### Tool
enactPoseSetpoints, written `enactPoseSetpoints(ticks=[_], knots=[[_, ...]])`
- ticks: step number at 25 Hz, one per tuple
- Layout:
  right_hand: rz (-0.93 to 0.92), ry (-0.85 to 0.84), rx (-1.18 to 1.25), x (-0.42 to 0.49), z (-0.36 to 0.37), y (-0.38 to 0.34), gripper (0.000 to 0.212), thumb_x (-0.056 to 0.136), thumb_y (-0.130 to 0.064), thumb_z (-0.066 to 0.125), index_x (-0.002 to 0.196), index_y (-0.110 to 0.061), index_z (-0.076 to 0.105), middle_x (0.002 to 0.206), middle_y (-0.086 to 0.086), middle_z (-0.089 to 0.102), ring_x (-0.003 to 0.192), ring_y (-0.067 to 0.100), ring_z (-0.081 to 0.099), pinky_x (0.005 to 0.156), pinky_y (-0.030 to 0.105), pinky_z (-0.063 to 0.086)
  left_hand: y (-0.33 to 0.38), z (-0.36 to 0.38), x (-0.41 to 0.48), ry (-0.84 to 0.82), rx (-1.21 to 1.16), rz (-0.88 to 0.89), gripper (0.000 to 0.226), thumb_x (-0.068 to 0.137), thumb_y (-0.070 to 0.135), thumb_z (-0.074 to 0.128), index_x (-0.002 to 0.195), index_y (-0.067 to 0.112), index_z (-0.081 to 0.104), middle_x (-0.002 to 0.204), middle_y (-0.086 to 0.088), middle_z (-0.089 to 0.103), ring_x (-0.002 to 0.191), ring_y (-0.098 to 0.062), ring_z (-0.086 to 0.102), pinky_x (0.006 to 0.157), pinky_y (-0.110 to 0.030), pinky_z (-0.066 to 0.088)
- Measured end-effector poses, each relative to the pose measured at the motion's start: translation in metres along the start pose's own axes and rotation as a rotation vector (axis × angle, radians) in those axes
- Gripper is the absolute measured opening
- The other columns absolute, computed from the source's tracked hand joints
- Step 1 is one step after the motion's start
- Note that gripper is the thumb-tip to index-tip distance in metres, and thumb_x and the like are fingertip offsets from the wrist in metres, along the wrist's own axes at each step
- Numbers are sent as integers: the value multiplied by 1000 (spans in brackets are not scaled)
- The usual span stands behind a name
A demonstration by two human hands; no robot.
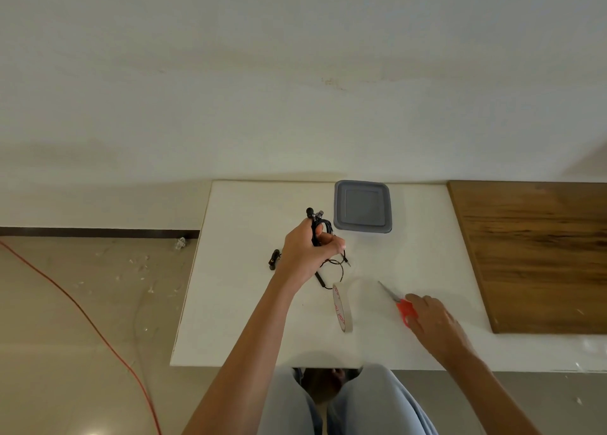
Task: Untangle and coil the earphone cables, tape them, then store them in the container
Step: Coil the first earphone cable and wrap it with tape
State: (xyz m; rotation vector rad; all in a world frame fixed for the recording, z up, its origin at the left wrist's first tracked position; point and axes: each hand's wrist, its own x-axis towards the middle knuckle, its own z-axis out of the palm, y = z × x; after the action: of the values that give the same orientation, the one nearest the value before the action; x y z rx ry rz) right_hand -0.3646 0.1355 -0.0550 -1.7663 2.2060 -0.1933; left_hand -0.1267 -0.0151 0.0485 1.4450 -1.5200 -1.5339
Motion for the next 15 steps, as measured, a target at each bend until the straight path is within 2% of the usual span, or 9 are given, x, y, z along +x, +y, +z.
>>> enactPoseSetpoints(ticks=[2, 5, 7, 9, 12, 15], knots=[[-43, -29, 98, 3, 0, -8, 22, 90, -29, 61, 106, -15, 66, 83, -2, 65, 72, 12, 58, 63, 28, 54, 1, 0, 1, 3, 4, 2, 36, 76, 12, 72, 74, 19, 38, 98, -19, 69, 66, -6, 48, 54, -8, 38], [-31, 8, 255, 10, -3, -24, 26, 89, -27, 64, 114, -19, 64, 91, -4, 70, 71, 9, 61, 64, 25, 55, 1, -1, 2, 2, 21, 1, 36, 77, 14, 72, 74, 19, 37, 97, -17, 70, 60, -2, 46, 55, -9, 38], [-4, -10, 378, 17, -4, -35, 30, 89, -22, 64, 119, -17, 61, 94, 0, 71, 72, 12, 63, 66, 18, 53, 1, -2, 2, -3, 26, 2, 36, 77, 13, 72, 74, 19, 37, 95, -17, 71, 55, 2, 45, 54, -8, 37], [-13, -30, 457, 22, -5, -48, 27, 89, -17, 65, 115, -16, 59, 84, 1, 68, 65, 8, 60, 60, 10, 48, 0, -4, 1, -9, 30, 9, 36, 77, 12, 72, 74, 19, 37, 94, -17, 71, 54, 4, 46, 54, -7, 38], [-24, 5, 549, 26, -11, -58, 19, 87, -15, 68, 100, -22, 56, 66, 3, 59, 51, 9, 43, 50, 14, 40, -2, -6, 2, -2, 26, 9, 36, 78, 12, 72, 74, 18, 36, 95, -18, 71, 60, 1, 50, 58, -7, 39], [11, -86, 597, 32, -28, -50, 35, 75, -18, 79, 95, -33, 55, 77, 1, 62, 60, 11, 46, 55, 17, 43, -3, -7, 3, 1, 19, 4, 37, 78, 11, 71, 75, 17, 34, 95, -21, 70, 64, -8, 50, 61, -11, 40]])
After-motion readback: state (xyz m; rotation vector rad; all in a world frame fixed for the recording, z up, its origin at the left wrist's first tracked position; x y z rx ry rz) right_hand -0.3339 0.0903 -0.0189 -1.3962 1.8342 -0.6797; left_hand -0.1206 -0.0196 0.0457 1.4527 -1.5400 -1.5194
